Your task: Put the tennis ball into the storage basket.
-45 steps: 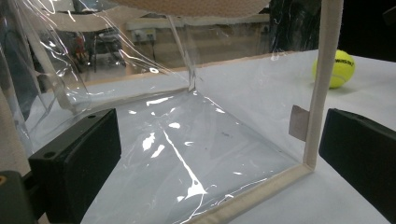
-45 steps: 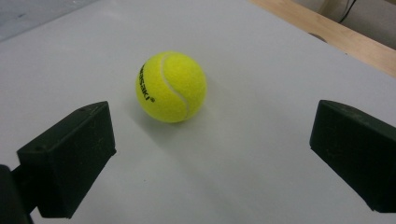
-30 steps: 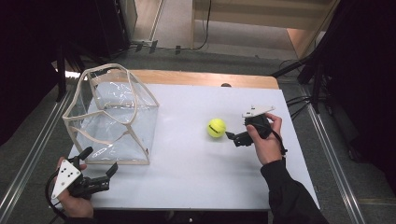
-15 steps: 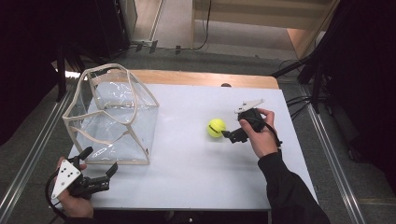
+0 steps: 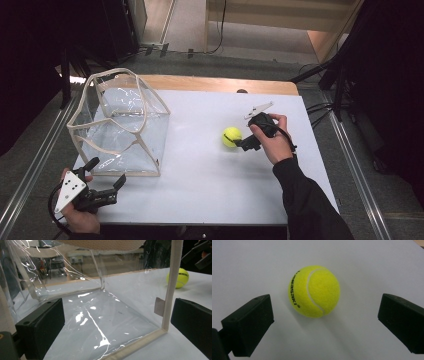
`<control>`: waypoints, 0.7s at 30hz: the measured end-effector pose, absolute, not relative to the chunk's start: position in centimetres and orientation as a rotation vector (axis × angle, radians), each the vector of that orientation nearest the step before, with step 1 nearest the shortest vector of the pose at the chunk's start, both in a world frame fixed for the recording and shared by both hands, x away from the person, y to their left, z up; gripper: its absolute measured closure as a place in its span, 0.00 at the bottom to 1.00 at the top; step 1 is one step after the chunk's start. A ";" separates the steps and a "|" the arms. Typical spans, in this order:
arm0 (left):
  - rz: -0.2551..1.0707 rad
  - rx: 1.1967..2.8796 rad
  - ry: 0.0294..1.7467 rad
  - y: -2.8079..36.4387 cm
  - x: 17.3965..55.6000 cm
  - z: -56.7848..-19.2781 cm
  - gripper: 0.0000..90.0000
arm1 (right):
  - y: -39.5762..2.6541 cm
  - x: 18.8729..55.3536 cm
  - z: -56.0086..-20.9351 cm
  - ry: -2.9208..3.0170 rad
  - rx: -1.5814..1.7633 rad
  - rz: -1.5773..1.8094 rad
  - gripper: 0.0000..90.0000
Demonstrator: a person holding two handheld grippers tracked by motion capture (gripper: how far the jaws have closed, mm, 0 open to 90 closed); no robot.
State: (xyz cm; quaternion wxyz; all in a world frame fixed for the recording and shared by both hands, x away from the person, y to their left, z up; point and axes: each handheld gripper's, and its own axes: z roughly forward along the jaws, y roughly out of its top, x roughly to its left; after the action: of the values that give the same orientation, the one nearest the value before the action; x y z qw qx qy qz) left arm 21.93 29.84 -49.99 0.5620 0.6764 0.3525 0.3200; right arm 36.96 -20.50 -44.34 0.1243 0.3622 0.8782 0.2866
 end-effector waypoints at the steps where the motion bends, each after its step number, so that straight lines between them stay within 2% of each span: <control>1: 0.753 1.593 0.830 29.8 21.9 -50.0 0.00 | -20.4 37.0 -44.3 2.566 1.062 0.828 0.00; 21: 0.749 1.588 0.834 29.9 21.9 -50.0 0.00 | -18.5 38.9 -45.2 2.669 1.065 0.801 0.00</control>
State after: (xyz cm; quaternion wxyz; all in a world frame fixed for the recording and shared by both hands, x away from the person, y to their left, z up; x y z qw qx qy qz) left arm 21.93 29.92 -49.98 0.5636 0.6749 0.3543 0.3183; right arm 38.90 -18.49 -45.19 0.0789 0.3559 0.8919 0.2676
